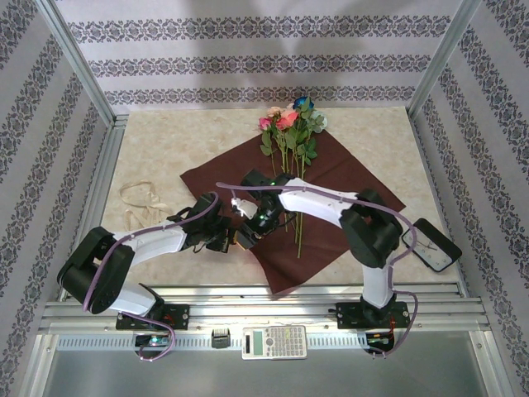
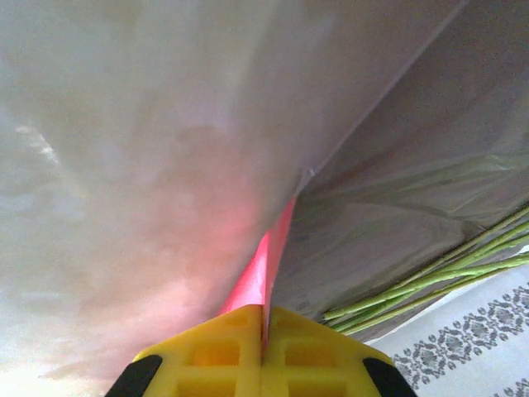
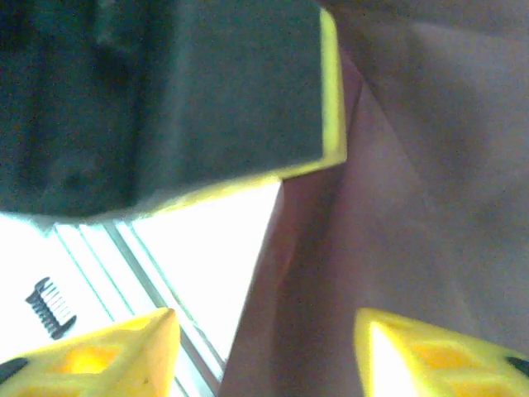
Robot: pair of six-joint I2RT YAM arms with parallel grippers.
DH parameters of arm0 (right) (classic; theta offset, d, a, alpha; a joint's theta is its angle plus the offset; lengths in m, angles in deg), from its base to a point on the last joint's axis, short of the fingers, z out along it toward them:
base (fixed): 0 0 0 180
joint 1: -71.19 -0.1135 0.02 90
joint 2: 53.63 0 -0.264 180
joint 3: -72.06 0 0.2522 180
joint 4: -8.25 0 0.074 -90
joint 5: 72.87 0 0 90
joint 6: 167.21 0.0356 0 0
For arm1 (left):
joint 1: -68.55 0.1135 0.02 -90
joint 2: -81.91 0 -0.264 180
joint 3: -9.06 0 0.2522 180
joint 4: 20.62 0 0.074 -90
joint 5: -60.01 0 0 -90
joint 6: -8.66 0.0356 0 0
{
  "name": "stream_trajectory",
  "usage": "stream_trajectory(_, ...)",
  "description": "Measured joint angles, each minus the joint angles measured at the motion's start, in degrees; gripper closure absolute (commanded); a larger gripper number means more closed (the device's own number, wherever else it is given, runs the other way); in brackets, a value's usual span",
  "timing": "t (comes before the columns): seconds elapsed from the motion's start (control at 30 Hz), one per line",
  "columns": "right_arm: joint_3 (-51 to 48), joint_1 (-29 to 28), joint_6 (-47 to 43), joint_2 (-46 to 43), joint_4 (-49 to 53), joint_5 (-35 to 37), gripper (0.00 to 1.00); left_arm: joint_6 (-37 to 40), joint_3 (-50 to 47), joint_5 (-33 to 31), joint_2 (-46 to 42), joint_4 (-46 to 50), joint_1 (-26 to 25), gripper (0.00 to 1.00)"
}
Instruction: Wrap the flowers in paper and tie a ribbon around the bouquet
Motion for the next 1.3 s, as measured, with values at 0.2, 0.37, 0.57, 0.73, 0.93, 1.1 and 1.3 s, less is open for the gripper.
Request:
stream_trajectory(0.2,-6.1,1.6,1.1,-10.8,-2.2,2.1,0.28,-2.6,-0.4,-0.6,1.1,-2.1,0.7,1.0)
stream_trajectory(0.37,-8.3,1.8,1.1,-13.6,-2.4,4.2,0.26,-3.8,-0.4,-0.6,2.9,-3.2,1.8,1.0)
stream_trajectory(0.57,-10.9,3.1,1.4,-14.3,-2.2,7.3,0.24,-4.5,-0.3,-0.5,4.7,-4.4,2.4,1.0)
stream_trajectory(0.73,-14.2,5.2,3.0,-18.0,-1.6,9.7,0.22,-4.6,-0.2,-0.5,5.1,-4.6,2.4,1.0)
stream_trajectory(0.93,-18.1,6.6,6.8,-23.8,-0.8,10.2,0.26,-4.7,-0.2,-0.5,5.1,-4.6,2.4,1.0)
stream_trajectory(1.1,-23.5,6.6,11.3,-26.7,-0.8,10.0,0.33,-4.7,-0.2,-0.5,5.1,-4.6,2.4,1.0)
stream_trajectory(1.3,-26.1,6.6,13.9,-27.9,-1.5,10.1,0.71,-4.7,-0.2,-0.5,5.1,-4.6,2.4,1.0)
